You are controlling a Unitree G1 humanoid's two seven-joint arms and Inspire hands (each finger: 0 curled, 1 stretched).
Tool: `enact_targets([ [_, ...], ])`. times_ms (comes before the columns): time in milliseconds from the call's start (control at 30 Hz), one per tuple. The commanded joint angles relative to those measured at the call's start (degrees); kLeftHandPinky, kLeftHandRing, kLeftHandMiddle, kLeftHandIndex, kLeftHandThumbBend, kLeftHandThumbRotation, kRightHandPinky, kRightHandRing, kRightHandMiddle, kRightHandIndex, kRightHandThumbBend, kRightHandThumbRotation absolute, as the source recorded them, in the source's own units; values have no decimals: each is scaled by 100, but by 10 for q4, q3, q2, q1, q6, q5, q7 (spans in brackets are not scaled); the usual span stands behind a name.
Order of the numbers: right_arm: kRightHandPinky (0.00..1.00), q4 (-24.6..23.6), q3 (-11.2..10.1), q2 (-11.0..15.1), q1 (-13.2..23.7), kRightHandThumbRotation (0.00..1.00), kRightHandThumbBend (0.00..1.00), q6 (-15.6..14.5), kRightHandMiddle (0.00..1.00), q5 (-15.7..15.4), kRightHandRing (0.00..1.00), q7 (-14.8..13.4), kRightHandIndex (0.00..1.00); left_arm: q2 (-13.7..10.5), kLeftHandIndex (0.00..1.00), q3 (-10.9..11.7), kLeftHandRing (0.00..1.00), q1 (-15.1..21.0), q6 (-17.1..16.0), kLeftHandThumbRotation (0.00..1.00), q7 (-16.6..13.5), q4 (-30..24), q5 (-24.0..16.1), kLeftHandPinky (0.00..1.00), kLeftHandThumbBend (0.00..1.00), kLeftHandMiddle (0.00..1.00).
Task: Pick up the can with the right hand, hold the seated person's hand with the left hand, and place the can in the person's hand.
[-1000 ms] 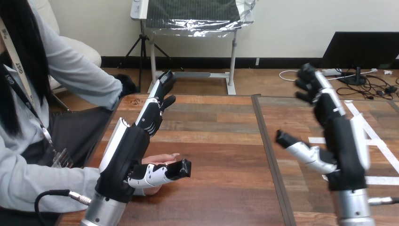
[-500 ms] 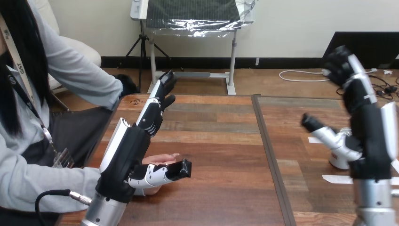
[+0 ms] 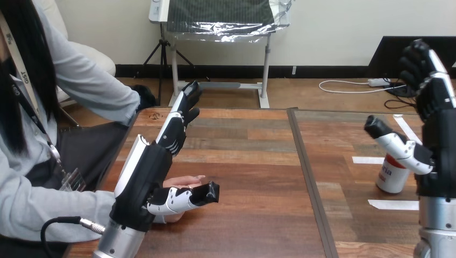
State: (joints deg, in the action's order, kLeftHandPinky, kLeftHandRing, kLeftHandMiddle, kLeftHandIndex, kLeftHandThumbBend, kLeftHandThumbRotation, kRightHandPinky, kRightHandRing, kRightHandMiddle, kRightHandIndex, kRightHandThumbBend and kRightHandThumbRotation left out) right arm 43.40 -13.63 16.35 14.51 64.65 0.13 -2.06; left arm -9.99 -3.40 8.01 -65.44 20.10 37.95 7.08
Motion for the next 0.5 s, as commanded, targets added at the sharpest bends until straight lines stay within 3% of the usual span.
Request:
enact_targets([
  [0, 87, 8, -16, 16, 46, 52, 100, -10, 91, -4, 89, -17, 91, 3, 100, 4, 100, 33, 1, 66, 5, -18, 16, 98, 100, 100],
  [467, 89, 50, -33, 29, 66, 50, 100, -40, 93, 0, 91, -39, 93, 3, 100, 6, 100, 36, -1, 65, 11, -16, 19, 100, 100, 100],
])
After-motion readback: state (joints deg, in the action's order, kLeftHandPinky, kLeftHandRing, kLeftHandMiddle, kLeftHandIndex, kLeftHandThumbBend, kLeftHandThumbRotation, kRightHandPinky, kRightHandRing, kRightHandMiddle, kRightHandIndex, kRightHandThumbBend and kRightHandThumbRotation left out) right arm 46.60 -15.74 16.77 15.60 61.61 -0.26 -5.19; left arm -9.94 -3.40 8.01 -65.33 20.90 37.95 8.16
